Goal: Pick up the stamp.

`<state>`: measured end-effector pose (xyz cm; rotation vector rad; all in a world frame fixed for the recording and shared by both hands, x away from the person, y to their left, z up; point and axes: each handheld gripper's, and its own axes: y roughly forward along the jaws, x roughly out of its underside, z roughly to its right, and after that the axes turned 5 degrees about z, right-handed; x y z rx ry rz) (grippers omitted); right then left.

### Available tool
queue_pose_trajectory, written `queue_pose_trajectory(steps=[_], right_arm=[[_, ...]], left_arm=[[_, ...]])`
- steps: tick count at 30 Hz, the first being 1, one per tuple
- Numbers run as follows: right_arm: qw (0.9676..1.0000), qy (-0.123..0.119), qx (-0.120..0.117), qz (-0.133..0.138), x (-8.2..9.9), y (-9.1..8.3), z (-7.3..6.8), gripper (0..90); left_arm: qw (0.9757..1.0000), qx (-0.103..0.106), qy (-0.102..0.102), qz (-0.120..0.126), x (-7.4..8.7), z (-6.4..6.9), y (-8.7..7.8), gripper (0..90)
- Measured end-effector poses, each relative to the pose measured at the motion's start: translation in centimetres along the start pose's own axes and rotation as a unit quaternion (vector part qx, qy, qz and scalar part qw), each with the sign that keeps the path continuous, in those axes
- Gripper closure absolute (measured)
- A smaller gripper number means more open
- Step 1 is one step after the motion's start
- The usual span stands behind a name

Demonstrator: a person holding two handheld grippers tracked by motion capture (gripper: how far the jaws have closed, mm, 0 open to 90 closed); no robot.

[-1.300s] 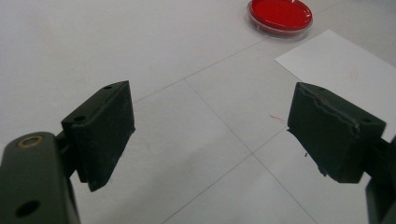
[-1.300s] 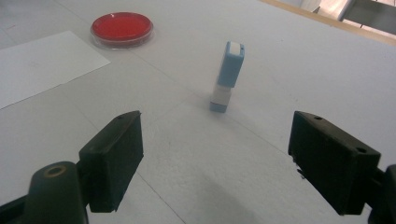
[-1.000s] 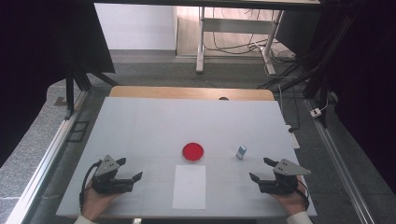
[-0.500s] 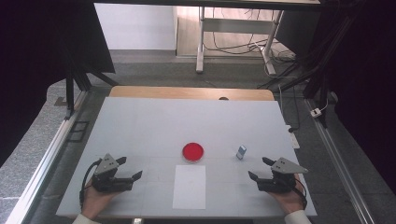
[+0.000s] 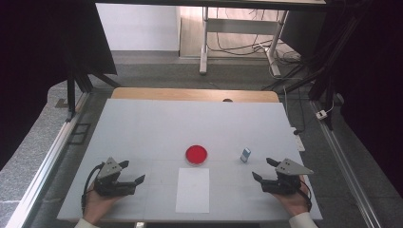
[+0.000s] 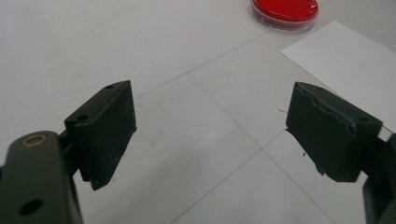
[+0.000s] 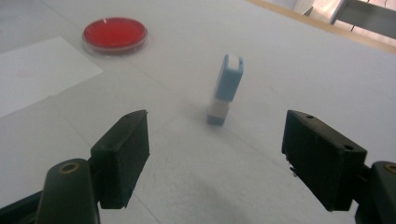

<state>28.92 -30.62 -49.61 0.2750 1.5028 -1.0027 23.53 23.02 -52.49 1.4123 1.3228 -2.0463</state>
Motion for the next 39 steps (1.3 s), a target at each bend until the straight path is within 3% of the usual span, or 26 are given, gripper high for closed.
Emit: queue_pose_trajectory(steps=[4, 9, 19, 27, 32, 37, 39], right_arm=[[0.9998, 0.014, -0.002, 0.013, -1.5, -0.2, 0.1, 23.6], [0.9998, 0.007, 0.0, 0.017, -2.9, -0.1, 0.0, 24.2], [0.9999, 0.01, 0.008, 0.001, -5.5, 0.7, 0.3, 24.1], [0.9996, 0.023, 0.0, -0.017, -7.8, 2.4, 1.5, 24.8], [0.999, 0.026, -0.004, -0.037, -8.0, 4.2, 1.9, 25.8], [0.9987, 0.03, -0.014, -0.039, -7.3, 5.1, 2.0, 27.9], [0.9978, 0.022, -0.016, -0.06, -6.9, 5.7, 1.9, 28.5]], left_arm=[[1.0, 0.001, -0.008, 0.005, -0.1, -0.1, 0.0, 16.2], [1.0, 0.002, -0.002, 0.0, -0.2, -0.1, 0.2, 16.2], [1.0, 0.008, 0.001, -0.003, -0.3, 0.1, 0.6, 16.4], [0.9999, 0.009, 0.002, -0.004, -0.3, 0.0, 0.8, 16.4], [0.9999, 0.009, 0.002, -0.005, -0.2, 0.0, 0.9, 16.5], [0.9999, 0.009, 0.002, -0.005, -0.2, -0.1, 1.0, 16.7], [0.9999, 0.01, 0.004, -0.008, -0.2, 0.0, 1.1, 16.7]])
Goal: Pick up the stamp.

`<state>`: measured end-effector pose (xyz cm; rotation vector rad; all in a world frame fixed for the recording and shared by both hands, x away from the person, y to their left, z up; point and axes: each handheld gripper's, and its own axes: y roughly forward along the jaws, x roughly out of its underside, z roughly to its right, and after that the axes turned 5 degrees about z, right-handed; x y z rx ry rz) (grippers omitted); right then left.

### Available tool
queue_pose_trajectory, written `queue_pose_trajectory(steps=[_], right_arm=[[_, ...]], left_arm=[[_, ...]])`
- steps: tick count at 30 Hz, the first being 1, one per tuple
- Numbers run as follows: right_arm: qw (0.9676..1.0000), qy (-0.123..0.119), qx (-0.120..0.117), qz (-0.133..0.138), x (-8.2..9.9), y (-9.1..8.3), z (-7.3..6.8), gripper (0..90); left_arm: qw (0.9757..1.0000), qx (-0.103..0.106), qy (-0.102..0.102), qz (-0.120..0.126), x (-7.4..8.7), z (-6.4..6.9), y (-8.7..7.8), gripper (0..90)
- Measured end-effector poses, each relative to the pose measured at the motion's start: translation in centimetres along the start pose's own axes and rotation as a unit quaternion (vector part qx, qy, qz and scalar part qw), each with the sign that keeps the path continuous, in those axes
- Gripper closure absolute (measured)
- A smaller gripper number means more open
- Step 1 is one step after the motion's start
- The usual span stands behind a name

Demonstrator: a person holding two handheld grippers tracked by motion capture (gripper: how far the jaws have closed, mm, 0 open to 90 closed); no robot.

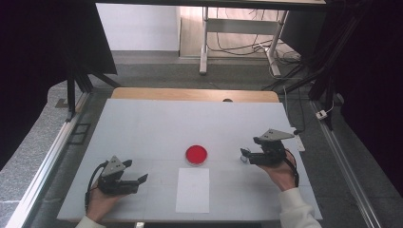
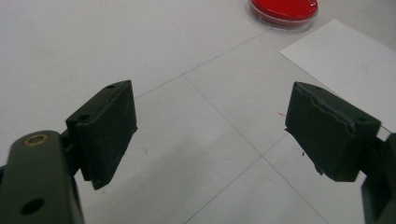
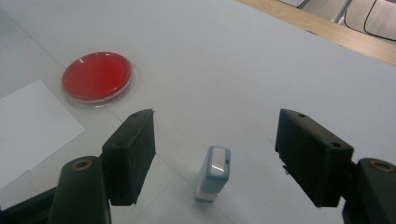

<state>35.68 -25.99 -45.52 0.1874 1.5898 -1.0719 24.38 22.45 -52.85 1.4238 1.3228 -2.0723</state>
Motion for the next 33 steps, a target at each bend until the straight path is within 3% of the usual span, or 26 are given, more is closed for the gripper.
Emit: queue_pose_trajectory(steps=[8, 18, 21, 33], right_arm=[[0.9999, 0.008, -0.001, -0.007, 0.6, 0.5, 0.1, 31.2], [0.9996, 0.017, 0.0, -0.025, 2.1, 1.4, 0.4, 40.9], [0.9995, 0.019, 0.009, -0.023, 2.2, 1.4, 0.4, 44.8], [0.9992, 0.036, 0.001, -0.02, 3.0, 1.9, 0.6, 56.0]], left_arm=[[1.0, 0.0, 0.0, 0.0, 0.0, 0.1, 0.0, 16.8], [1.0, -0.003, 0.003, -0.004, 0.1, 0.1, 0.1, 17.0], [1.0, -0.003, 0.005, -0.006, 0.2, 0.1, 0.2, 16.9], [0.9999, -0.004, 0.006, -0.009, 0.2, 0.0, 0.2, 17.1]])
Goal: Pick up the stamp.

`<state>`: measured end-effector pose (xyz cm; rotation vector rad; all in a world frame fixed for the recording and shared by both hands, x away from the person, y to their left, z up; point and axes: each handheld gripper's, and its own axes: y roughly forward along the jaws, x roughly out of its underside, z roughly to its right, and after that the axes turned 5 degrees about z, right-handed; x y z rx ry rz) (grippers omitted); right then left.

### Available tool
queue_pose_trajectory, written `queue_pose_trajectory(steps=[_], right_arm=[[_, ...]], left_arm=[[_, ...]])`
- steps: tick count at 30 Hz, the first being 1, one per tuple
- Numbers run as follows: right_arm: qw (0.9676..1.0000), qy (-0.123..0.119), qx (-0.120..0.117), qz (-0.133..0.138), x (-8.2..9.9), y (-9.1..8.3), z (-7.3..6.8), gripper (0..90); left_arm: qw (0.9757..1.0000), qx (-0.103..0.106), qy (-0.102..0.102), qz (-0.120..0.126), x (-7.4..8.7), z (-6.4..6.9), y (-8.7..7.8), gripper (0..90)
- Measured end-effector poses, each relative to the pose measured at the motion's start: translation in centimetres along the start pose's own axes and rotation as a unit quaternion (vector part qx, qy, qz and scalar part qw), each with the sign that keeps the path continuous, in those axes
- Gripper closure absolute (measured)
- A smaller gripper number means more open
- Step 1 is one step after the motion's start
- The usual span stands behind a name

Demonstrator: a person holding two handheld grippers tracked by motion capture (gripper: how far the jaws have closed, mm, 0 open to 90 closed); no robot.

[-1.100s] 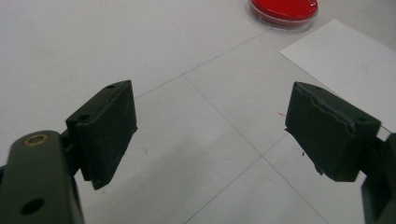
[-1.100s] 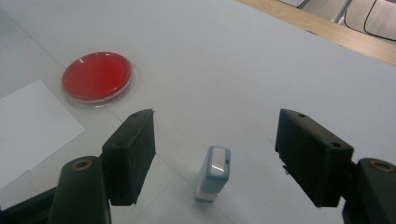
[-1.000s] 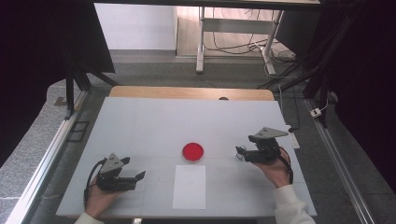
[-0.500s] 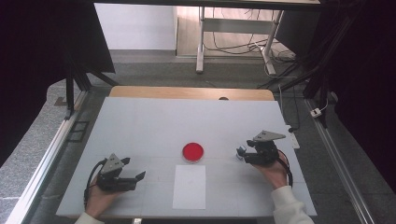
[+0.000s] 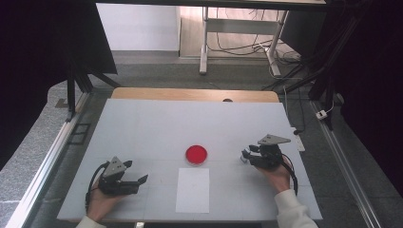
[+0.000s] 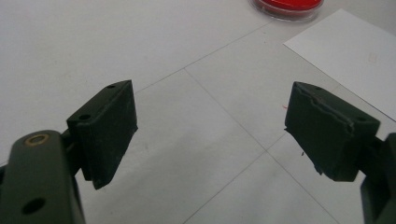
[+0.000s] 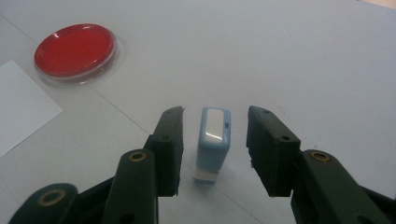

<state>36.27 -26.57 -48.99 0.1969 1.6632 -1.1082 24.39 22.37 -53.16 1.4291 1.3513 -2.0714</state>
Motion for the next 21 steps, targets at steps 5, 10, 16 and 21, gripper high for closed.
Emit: queue_pose_trajectory(steps=[5, 10, 16, 21], right_arm=[[1.0, 0.0, 0.0, 0.005, 0.15, 0.1, -0.06, 60.5], [1.0, -0.002, 0.002, 0.002, 0.31, 0.3, -0.13, 66.7], [1.0, -0.003, -0.002, 0.001, 0.35, 0.33, -0.22, 73.8], [1.0, -0.006, -0.003, 0.003, 0.35, 0.36, -0.3, 74.5]], left_arm=[[1.0, 0.0, 0.001, -0.001, 0.02, -0.01, 0.03, 17.1], [1.0, 0.0, 0.001, -0.002, 0.06, -0.07, 0.08, 17.1], [1.0, 0.0, 0.003, -0.003, 0.07, -0.05, 0.11, 17.1], [1.0, 0.001, 0.004, -0.004, 0.08, -0.04, 0.14, 17.1]])
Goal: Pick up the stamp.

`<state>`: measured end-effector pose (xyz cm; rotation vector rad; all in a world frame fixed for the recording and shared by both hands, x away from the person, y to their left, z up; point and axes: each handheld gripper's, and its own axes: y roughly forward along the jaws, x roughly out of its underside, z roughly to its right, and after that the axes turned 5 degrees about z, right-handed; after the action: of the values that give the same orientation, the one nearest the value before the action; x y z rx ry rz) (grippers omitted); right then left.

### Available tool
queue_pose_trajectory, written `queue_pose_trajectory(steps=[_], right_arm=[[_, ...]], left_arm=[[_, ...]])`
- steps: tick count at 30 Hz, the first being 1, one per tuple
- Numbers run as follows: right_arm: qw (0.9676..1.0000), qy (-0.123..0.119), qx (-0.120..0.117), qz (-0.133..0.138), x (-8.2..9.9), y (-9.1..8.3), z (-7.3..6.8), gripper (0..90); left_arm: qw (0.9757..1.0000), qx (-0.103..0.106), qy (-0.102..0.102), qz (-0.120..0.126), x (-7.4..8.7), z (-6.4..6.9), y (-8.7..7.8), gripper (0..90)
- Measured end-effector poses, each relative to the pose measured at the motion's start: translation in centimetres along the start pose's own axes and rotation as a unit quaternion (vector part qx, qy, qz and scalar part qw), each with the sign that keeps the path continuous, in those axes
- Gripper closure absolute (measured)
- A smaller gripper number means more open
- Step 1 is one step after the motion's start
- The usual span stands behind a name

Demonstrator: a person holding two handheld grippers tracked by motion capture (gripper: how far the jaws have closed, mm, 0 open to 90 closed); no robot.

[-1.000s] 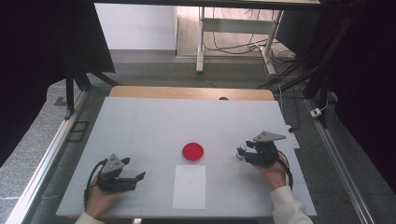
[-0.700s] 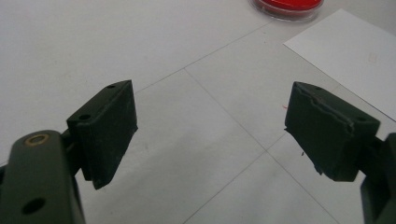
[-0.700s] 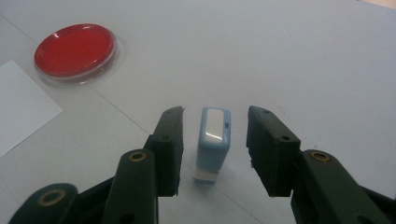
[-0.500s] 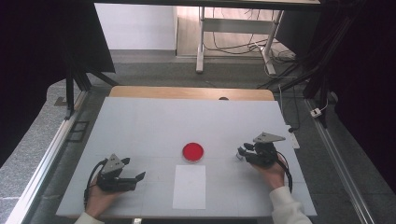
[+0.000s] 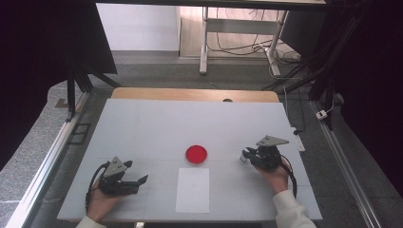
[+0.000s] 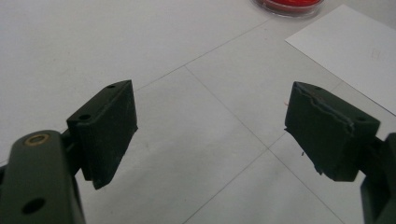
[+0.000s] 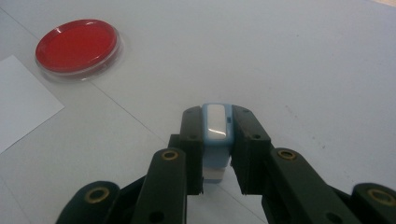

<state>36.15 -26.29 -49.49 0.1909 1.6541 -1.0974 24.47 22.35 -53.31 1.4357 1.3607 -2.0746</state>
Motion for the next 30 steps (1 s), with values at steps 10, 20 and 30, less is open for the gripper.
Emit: queue_pose_trajectory(steps=[10, 20, 30], right_arm=[[1.0, 0.002, 0.0, 0.002, -0.1, -0.2, -0.1, 74.7], [0.9993, 0.021, -0.013, 0.026, -0.3, -0.8, 0.1, 74.8], [0.9979, 0.033, -0.022, 0.051, -0.6, -1.3, 0.0, 74.8]], left_arm=[[1.0, -0.002, 0.001, -0.002, 0.0, 0.0, 0.1, 17.1], [1.0, -0.002, 0.002, -0.003, 0.0, 0.0, 0.1, 17.2], [1.0, -0.003, 0.002, -0.004, 0.0, 0.0, 0.1, 17.2]])
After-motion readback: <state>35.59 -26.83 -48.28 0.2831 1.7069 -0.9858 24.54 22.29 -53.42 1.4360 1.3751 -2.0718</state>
